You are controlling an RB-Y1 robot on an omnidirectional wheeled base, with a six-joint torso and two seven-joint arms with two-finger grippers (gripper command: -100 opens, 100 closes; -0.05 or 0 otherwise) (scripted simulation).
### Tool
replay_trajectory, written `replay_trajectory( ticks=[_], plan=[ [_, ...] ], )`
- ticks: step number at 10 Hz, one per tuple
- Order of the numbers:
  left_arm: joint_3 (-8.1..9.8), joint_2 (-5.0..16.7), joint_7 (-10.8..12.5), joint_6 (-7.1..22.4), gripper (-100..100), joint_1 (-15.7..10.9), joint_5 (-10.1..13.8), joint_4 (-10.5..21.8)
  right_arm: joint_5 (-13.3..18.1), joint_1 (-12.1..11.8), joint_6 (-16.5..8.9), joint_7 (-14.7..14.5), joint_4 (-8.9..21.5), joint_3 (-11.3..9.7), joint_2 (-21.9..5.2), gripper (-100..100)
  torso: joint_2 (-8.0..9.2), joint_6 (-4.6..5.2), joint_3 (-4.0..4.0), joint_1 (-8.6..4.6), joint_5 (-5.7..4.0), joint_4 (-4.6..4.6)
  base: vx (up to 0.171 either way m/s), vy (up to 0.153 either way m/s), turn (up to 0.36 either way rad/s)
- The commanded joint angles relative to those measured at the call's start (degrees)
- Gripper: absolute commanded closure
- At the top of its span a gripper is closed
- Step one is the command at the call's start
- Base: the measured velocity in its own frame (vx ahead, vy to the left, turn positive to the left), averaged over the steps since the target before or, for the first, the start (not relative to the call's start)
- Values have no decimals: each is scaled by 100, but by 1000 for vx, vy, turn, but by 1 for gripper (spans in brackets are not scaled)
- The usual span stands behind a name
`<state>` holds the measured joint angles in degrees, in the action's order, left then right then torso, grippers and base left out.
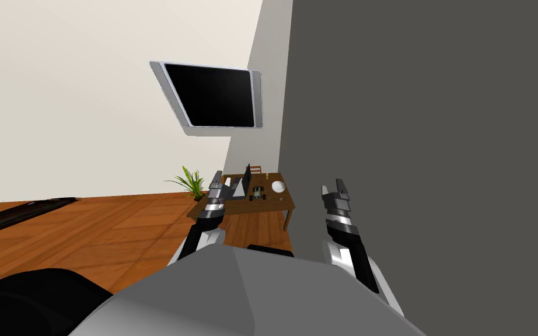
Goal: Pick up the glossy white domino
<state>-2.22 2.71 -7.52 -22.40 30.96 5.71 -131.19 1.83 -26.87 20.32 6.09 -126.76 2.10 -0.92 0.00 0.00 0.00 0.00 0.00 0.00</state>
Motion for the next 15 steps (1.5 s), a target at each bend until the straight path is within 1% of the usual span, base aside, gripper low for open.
replay_trajectory(
  ticks=[1, 5, 8, 12, 13, 15],
  plan=[
    [0, 0, 0, 0, 0, 0, 0, 0, -2, 32, -51, -33, 132, -58, -231, -100, 0, 0, 0, 0, 0, 0, 3, 14, 96],
    [0, 0, 0, 0, 0, 0, 0, 0, -7, 135, -217, -142, 558, -249, -675, -100, -5, -2, -3, 11, 2, -1, 10, 31, 117],
    [-1, 0, 0, 0, 0, 0, 0, 0, -13, 242, -393, -258, 997, -454, -1014, -100, -7, -2, -4, 17, 4, -2, 17, 46, 136],
    [0, 0, 0, 0, 0, 0, 0, 0, -21, 407, -671, -443, 1659, -784, -1483, -100, -10, -1, -6, 19, 4, -3, 23, 52, 187],
    [0, 0, 0, 0, 0, 0, 0, 0, -21, 407, -671, -443, 1671, -784, -1483, -100, -10, -1, -6, 20, 5, -2, 21, 33, 64],
    [0, 0, 0, 0, 0, 0, 0, 0, -26, 497, -824, -545, 2019, -966, -1732, -100, -5, 0, -3, 13, 3, -1, 12, 39, 176]
  ],
)
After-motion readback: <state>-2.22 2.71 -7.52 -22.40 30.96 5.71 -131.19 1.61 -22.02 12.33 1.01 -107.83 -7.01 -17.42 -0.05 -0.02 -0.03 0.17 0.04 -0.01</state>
